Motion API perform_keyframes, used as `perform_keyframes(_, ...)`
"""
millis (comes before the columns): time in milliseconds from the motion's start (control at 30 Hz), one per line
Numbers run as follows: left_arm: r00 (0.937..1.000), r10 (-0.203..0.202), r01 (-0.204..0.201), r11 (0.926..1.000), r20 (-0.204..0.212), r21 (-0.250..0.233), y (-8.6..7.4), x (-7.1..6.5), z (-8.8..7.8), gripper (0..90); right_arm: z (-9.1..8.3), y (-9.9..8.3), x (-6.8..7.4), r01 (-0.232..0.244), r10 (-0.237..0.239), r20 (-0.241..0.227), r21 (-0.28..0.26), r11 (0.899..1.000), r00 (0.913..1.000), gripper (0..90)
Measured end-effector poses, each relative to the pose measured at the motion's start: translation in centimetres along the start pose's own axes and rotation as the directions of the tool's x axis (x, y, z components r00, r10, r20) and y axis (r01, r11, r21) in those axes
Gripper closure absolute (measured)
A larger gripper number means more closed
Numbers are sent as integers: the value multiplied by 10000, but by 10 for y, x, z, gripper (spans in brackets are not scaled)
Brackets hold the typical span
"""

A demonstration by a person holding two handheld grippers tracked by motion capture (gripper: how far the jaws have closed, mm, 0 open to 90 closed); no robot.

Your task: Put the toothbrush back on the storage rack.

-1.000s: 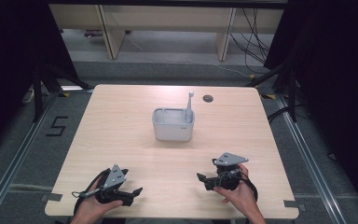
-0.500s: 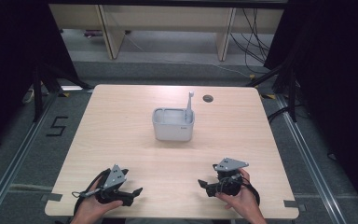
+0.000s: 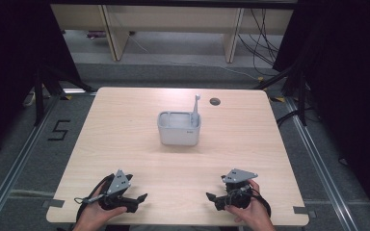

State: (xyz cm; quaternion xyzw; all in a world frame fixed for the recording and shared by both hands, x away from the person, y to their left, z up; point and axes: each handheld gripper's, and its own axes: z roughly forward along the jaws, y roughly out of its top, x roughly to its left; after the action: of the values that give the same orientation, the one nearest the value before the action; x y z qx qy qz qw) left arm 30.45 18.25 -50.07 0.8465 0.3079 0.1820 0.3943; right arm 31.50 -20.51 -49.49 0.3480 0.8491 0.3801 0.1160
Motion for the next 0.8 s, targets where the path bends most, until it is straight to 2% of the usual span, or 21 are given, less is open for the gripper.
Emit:
perform_keyframes(33,10000,10,-10,10000,4,2,0,0,0,154,-1,-1,2,-141,141,21,85,9999,9999,168)
perform_keyframes(100,10000,11,-11,10000,0,0,0,0,0,154,-2,-3,1,165,-165,153,1,9999,9997,167)
perform_keyframes(133,10000,-16,16,10000,-4,-11,0,0,0,154,-3,-3,2,-87,87,53,151,9998,9999,167)
perform_keyframes(167,10000,7,-7,10000,7,7,0,0,0,154,-3,-4,2,35,-36,43,103,9999,10000,167)
perform_keyframes(200,10000,11,-11,10000,7,13,0,0,0,154,-4,-5,4,-130,127,141,192,9997,9998,167)
perform_keyframes(233,10000,-6,6,10000,-17,12,0,0,0,154,-4,-6,3,17,-18,106,158,9999,9999,167)
perform_keyframes(267,10000,-16,16,10000,-29,3,0,0,0,154,-5,-7,4,30,-33,214,162,9999,9998,167)
perform_keyframes(400,9998,105,-106,9999,-193,-20,0,1,1,154,-5,-9,5,82,-84,139,146,9999,9999,167)
perform_keyframes(433,9999,122,-121,9999,-105,63,0,2,0,154,-5,-10,6,-24,23,85,158,9999,10000,167)
perform_keyframes(467,10000,96,-96,9999,-15,66,1,2,0,154,-5,-10,4,83,-86,127,187,9998,9999,167)
perform_keyframes(533,9999,114,-113,9999,-128,31,0,1,1,154,-5,-11,5,112,-114,83,272,9996,9999,167)
perform_keyframes(567,10000,-70,70,10000,20,-63,0,-1,1,154,-5,-12,5,136,-139,104,256,9996,9998,167)
perform_keyframes(600,9999,-120,120,9999,36,-49,0,-1,1,154,-5,-13,8,-188,184,149,296,9994,9997,167)
perform_keyframes(667,10000,-25,25,10000,-55,29,0,0,1,154,-5,-12,5,139,-141,68,283,9995,9999,167)
perform_keyframes(700,9999,107,-106,9999,-135,32,0,1,1,154,-7,-12,6,52,-57,155,360,9993,9999,167)
perform_keyframes(800,9999,98,-98,10000,-88,16,0,1,1,154,-5,-12,5,232,-234,106,211,9995,9997,167)
